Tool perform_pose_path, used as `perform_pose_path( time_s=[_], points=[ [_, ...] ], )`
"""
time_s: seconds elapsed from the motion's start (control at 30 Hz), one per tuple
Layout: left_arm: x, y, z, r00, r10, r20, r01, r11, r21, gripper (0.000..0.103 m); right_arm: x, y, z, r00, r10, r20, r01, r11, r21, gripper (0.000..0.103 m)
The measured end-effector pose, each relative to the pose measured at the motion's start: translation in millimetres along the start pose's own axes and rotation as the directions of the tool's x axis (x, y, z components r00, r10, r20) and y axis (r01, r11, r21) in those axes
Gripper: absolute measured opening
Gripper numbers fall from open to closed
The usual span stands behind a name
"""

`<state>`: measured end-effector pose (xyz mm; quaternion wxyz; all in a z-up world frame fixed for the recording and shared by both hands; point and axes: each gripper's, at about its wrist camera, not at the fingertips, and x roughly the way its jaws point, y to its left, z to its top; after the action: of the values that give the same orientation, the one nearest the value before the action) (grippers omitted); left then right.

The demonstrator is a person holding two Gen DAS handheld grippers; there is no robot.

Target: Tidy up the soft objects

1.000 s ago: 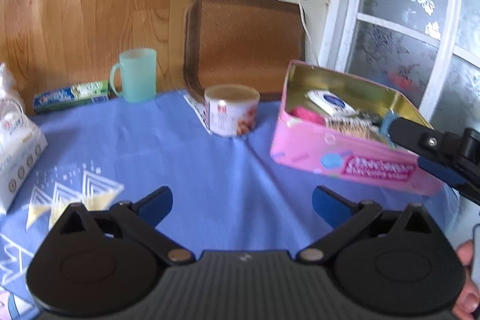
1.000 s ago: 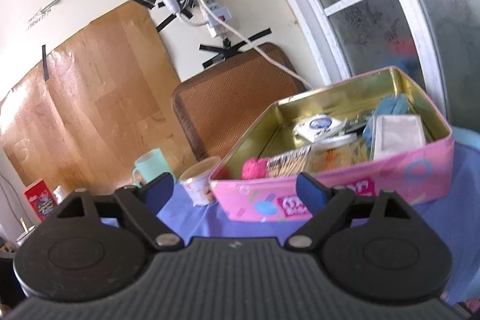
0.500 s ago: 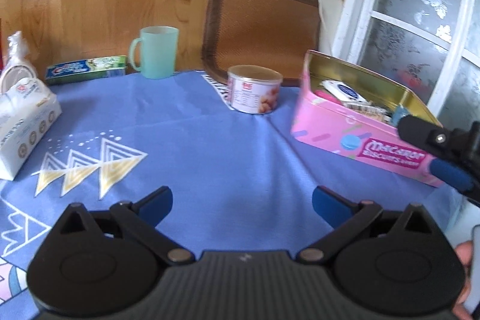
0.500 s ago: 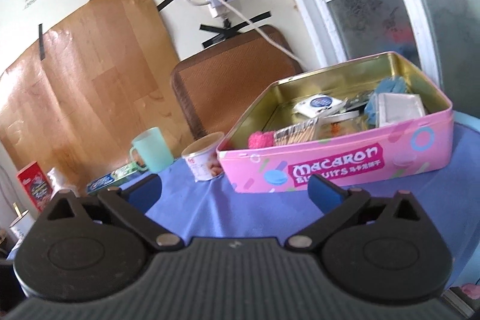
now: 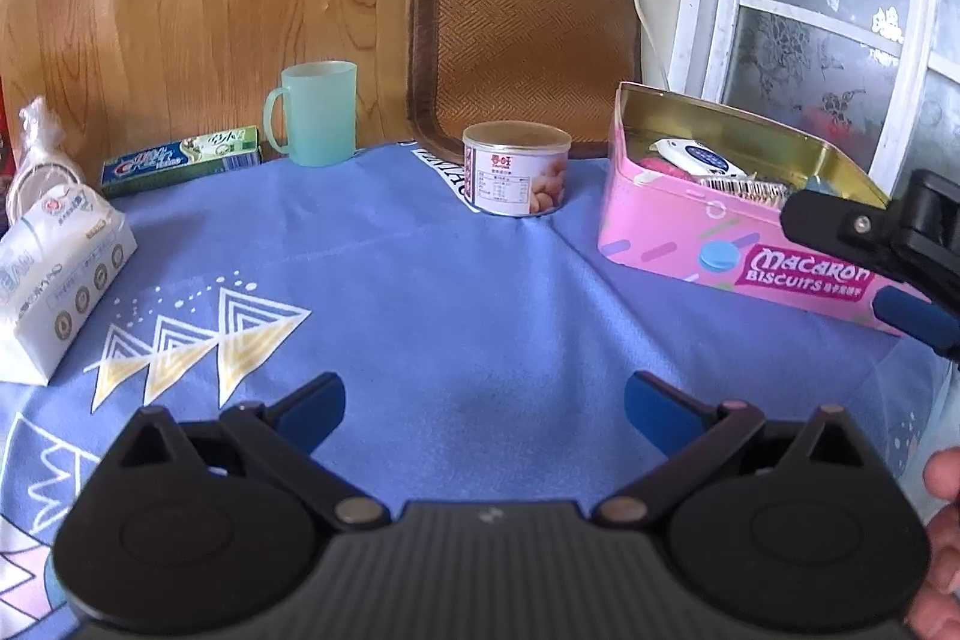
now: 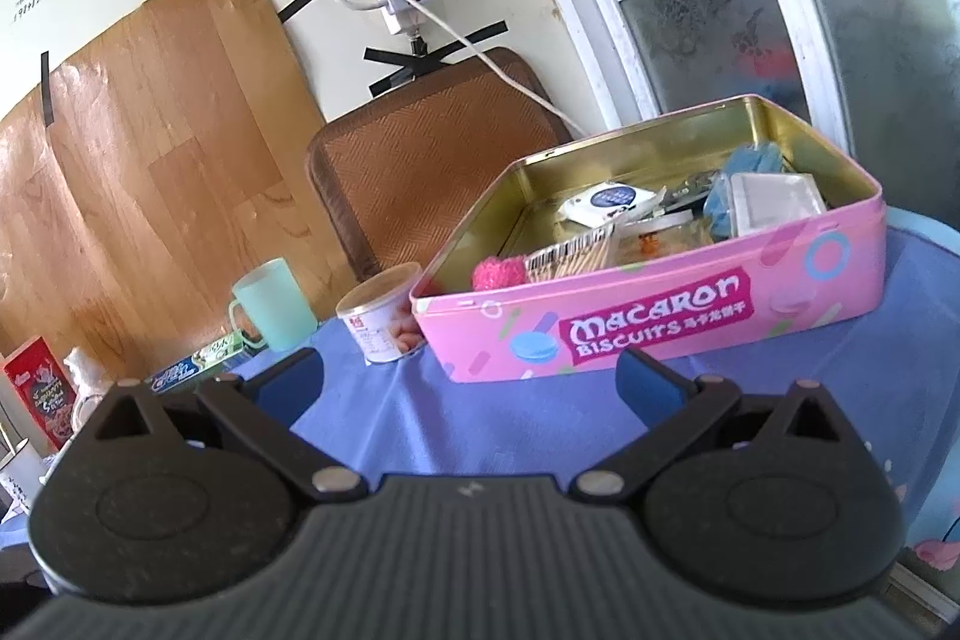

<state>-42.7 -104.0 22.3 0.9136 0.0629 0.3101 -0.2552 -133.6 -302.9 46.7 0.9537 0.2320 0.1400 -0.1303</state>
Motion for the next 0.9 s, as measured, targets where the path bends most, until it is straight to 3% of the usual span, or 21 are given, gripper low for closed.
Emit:
perform_pose_path(
  time_s=[0.9],
  points=[
    [-7,-8,-1,0.997,0.069,0.034,-0.07,0.997,0.034,0.103,0,-10,-4,1.0,-0.003,-0.024,0.004,0.999,0.039,0.103]
  ],
)
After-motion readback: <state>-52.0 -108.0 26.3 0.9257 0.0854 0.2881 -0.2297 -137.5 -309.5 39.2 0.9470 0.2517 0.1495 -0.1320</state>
